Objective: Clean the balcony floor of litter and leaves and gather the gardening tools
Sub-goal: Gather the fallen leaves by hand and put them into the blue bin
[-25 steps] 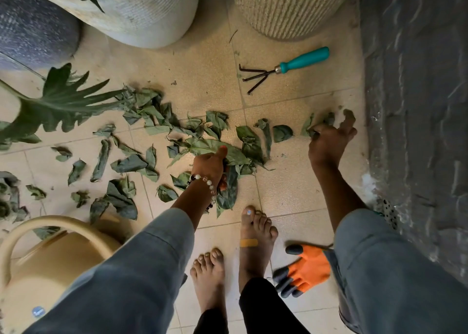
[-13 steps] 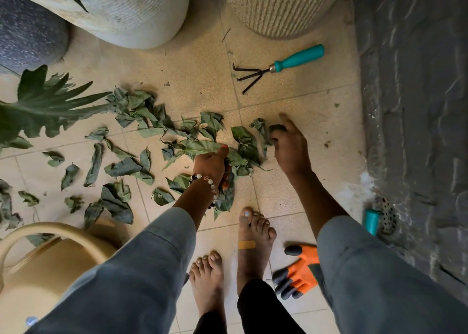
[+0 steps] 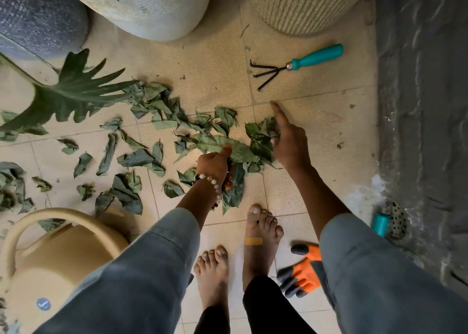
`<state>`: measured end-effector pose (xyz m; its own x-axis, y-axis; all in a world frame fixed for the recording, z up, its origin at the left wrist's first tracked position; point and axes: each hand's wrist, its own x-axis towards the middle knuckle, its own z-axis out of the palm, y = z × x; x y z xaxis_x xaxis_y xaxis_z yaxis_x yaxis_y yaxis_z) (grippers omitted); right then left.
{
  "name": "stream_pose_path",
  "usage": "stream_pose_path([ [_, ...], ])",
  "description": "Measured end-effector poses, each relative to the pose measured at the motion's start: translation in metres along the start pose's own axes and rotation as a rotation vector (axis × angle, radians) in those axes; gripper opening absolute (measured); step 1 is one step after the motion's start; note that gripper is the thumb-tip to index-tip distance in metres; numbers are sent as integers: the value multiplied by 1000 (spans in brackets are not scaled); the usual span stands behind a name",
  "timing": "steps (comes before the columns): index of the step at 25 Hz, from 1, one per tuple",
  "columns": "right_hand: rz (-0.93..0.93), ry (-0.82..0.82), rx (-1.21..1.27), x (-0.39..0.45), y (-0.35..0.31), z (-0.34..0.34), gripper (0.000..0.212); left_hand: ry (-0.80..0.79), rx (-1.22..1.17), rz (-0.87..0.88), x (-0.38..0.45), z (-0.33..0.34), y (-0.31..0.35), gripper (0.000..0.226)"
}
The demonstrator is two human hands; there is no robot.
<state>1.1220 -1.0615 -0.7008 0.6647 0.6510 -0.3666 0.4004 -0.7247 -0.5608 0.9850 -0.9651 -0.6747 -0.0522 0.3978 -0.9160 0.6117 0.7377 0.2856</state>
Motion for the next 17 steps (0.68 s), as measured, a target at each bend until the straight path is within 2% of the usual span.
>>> stream_pose_path([
  [1, -54, -40, -96, 5, 1, 7, 68, 2, -8, 0, 1, -2, 1, 41],
  [3, -122, -71, -218, 13, 5, 19, 46, 5, -23, -8, 4, -4, 1, 41],
  [5, -62, -4, -201, 15, 9, 24, 30, 8, -35, -18, 3, -7, 1, 41],
  [10, 320, 162, 159, -11, 8, -4, 16, -15, -137, -109, -21, -14, 2, 40],
  [11, 393, 136, 270, -22, 2, -15, 16, -27, -190, -138, -30, -13, 5, 38],
  [13, 480, -10, 647, -46, -20, -35, 12, -71, -336, -207, -53, -9, 12, 30],
  [14, 463, -90, 795, -59, -34, -43, 11, -86, -384, -229, -62, -7, 13, 25],
  [15, 415, -135, 801, -72, -48, -47, 14, -102, -402, -239, -71, -4, 14, 22],
  [17, 235, -151, 573, -96, -77, -56, 20, -108, -442, -223, -86, -1, 11, 26],
])
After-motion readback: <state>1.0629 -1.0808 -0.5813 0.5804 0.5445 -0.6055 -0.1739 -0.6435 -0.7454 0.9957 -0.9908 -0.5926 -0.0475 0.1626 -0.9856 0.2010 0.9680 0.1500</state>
